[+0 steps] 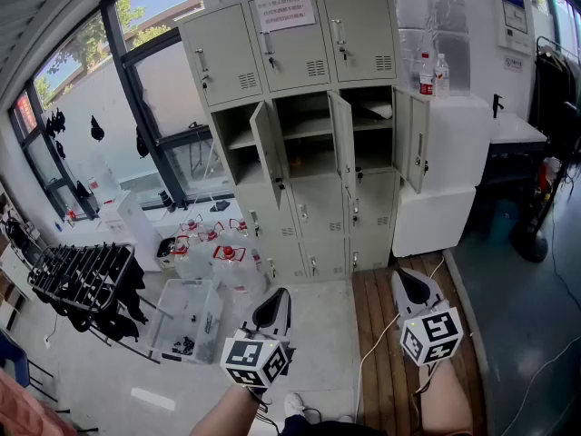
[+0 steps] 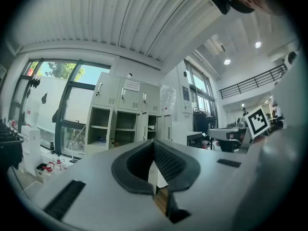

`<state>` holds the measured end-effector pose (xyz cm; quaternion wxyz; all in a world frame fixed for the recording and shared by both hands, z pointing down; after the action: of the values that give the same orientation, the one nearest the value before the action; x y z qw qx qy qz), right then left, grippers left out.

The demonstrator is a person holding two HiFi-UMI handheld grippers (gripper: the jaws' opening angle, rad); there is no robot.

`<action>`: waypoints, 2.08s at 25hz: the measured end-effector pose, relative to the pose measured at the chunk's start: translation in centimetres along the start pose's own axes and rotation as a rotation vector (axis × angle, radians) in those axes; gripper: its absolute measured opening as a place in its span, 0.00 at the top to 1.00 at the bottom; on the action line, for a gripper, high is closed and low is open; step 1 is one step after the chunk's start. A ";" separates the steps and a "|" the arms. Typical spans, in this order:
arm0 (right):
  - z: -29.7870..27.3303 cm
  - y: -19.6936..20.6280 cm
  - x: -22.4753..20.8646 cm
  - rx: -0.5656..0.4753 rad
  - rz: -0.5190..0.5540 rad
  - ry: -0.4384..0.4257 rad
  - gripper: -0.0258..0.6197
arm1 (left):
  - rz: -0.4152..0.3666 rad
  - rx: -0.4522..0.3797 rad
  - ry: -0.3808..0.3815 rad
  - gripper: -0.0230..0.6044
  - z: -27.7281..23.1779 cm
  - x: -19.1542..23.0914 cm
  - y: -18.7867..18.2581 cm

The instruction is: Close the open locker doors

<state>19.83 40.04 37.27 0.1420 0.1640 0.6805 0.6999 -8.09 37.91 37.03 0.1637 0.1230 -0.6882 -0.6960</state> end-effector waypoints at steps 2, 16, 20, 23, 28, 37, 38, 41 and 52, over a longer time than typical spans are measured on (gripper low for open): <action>0.0 -0.1 0.1 0.000 -0.001 -0.001 0.96 | 0.002 0.000 -0.001 0.96 0.1 0.0 -0.1; -0.3 0.0 -0.2 -0.005 -0.013 -0.013 0.96 | -0.009 0.004 -0.003 0.96 -0.4 0.0 -0.1; -0.9 0.1 -0.1 -0.004 -0.017 -0.018 0.96 | -0.017 0.014 -0.003 0.96 -0.9 0.5 0.2; -1.5 0.1 -0.1 -0.010 -0.034 -0.021 0.96 | -0.025 0.021 -0.003 0.93 -1.3 1.0 0.2; -3.0 0.2 0.7 -0.013 -0.037 -0.055 0.93 | -0.027 0.025 0.008 0.86 -1.9 2.3 0.4; -7.4 -0.3 2.4 -0.006 0.000 -0.069 0.65 | -0.028 0.020 0.006 0.50 -4.2 6.4 0.3; -8.0 -0.3 2.6 -0.005 -0.001 -0.066 0.65 | -0.025 0.021 0.006 0.49 -4.4 7.0 0.3; -9.9 -0.5 3.0 -0.004 -0.010 -0.061 0.64 | -0.012 0.023 0.011 0.49 -5.4 9.0 0.3; -18.1 -0.4 4.9 0.008 -0.015 -0.035 0.64 | 0.019 0.027 0.023 0.49 -10.2 16.8 0.6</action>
<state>7.77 25.71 36.68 0.1586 0.1717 0.6818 0.6932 -19.42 21.84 38.30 0.1764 0.1268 -0.6968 -0.6836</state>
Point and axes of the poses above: the fingertips, and each gripper's own axes: z backward along the fingers, x to its left, y out of its underside, the point moved 6 cm from there along z, backward along the fingers, and after that the axes turned 9 degrees about -y, right-handed, at the moved point
